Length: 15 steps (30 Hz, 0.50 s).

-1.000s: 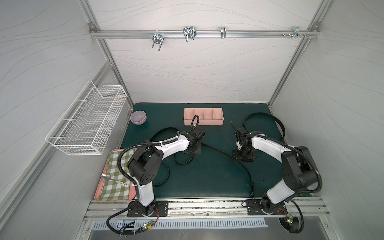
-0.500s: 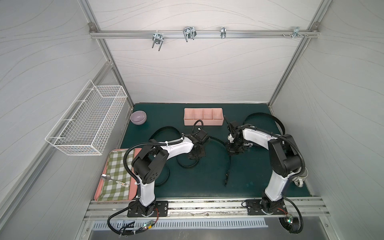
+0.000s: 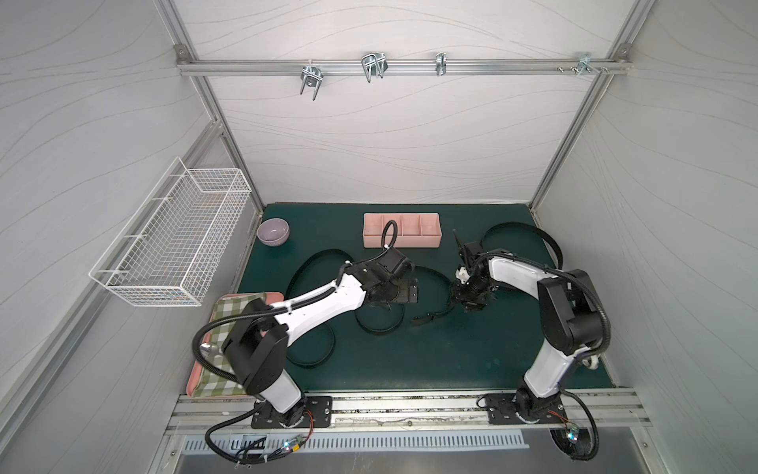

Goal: Place the belts into the storage roll
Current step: Roll the belt at the center of the board.

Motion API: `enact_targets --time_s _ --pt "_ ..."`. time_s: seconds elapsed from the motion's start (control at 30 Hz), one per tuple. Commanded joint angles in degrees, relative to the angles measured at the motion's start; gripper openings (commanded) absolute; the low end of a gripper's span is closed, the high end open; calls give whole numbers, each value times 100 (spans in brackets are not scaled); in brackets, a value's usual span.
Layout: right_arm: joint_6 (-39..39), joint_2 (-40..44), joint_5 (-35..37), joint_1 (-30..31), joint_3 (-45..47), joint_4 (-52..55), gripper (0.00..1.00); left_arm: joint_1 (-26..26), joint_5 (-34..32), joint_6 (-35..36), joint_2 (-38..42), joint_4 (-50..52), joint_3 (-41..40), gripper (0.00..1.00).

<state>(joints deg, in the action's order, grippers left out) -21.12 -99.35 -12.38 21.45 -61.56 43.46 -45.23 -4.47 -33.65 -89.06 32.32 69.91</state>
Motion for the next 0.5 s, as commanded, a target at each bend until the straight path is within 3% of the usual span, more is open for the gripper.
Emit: enact_targets --time_s 0.0,0.03,0.13,0.2,0.23,0.27,0.33,0.47 --pt "-5 336 -153 0 125 -98 68 40 -514 1996 -41 465 398 99" --pt "3 339 -166 -1 127 -119 68 41 -430 2661 -109 517 421 99" --pt "21 334 -218 -24 153 -153 70 75 -845 3620 -442 1018 728 95" --pt "35 368 -290 -71 200 -180 70 112 -829 4251 -695 1386 1006 83" --pt "43 401 -304 -105 243 -209 71 127 -874 4556 -779 1439 1067 69" --pt "49 428 -333 -143 294 -235 71 143 -772 5039 -813 1448 1060 67" --pt "90 452 -414 -215 358 -256 72 145 -786 5732 -729 929 763 87" --pt "125 477 -613 -281 433 -311 72 179 -614 7089 -565 -7 22 90"
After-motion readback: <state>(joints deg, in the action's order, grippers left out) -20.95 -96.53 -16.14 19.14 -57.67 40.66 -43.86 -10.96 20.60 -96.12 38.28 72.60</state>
